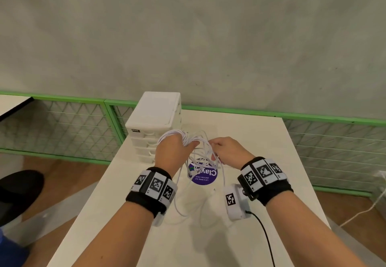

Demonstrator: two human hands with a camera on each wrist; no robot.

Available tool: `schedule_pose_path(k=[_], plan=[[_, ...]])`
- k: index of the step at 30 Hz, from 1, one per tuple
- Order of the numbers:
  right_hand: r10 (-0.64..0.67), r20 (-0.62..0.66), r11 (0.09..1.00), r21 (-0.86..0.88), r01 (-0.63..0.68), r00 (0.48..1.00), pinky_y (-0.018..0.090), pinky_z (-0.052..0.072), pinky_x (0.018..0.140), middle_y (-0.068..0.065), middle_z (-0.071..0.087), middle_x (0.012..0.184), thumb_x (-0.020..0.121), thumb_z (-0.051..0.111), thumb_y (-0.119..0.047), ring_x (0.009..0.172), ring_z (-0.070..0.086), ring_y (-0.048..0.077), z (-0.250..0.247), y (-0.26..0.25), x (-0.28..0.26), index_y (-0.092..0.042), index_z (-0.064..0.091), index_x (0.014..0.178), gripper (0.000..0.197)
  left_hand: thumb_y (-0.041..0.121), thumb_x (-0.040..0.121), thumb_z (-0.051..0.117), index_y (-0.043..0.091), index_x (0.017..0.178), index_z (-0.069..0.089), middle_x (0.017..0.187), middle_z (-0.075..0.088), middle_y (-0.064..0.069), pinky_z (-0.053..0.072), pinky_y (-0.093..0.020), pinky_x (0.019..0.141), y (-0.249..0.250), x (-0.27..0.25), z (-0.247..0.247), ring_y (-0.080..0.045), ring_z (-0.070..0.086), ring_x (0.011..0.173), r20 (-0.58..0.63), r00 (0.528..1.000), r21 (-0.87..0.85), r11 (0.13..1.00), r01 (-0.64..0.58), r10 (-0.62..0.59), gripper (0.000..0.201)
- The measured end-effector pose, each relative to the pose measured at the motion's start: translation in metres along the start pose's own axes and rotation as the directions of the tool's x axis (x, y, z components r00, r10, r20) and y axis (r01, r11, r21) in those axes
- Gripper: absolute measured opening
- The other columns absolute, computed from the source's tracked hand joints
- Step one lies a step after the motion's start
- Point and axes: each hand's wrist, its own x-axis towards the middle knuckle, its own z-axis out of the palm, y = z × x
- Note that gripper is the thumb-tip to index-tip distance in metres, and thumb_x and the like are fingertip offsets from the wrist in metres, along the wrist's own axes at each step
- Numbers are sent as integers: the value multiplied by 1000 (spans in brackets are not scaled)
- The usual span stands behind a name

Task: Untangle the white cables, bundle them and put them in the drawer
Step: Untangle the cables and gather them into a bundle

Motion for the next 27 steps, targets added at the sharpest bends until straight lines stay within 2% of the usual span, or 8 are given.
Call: schedule_pose_path(k=[3,6,8,12,17,21,24,27], plan=[[15,-23,996,-89,-17,1000,26,35,63,-2,52,60,97,41,-18,54,45,10,-4,0,-2,-13,61,73,32,52,87,59,18,58,28,59,33,4,28,-29,60,0,-1,1,-18,41,65,11,1000,5,1000,5,-5,54],[76,43,988,-134,-70,996,26,43,82,3,69,94,94,45,-11,87,62,17,-6,8,-3,-11,72,92,28,49,88,58,19,58,30,60,35,5,33,-26,62,0,-4,5,-18,46,68,45,999,42,999,-12,10,51],[86,65,987,-140,-76,994,22,42,81,7,68,109,93,44,-8,99,61,19,-5,9,-5,-10,70,107,29,54,86,58,19,59,30,61,36,6,33,-26,61,0,-5,9,-17,46,67,64,998,48,999,-15,12,52],[113,101,990,-97,-103,988,19,34,54,6,61,78,99,39,-26,61,49,12,-6,7,-9,0,67,96,38,59,82,60,17,59,29,60,35,4,30,-29,56,2,-7,14,-18,42,61,100,995,34,999,-21,17,57],[261,36,949,-195,-249,965,25,33,53,3,59,63,91,39,-58,49,42,15,-15,9,-16,-3,69,71,66,54,85,60,16,59,30,60,35,4,28,-28,52,3,-5,10,-12,37,55,75,997,-14,1000,-11,12,55],[240,60,968,66,-243,969,18,26,48,-10,46,52,84,53,-59,42,38,4,-36,13,-29,-16,76,80,49,51,87,59,17,61,31,63,36,4,30,-29,62,-9,1,-1,-17,43,66,50,996,-22,997,68,-67,51],[100,-191,970,236,-53,976,17,36,68,-8,67,74,82,67,-39,68,54,-7,-42,26,-33,-16,76,73,26,49,89,57,13,64,38,65,40,1,31,-29,63,-21,3,-3,-19,46,71,31,995,-12,996,91,-90,47],[144,-464,937,348,31,874,20,37,61,-8,65,61,83,67,-34,58,50,-1,-44,37,-34,-18,70,64,25,46,90,57,9,75,48,72,49,-4,34,-29,65,-30,1,-1,-24,52,74,6,994,-30,994,107,-107,41]])
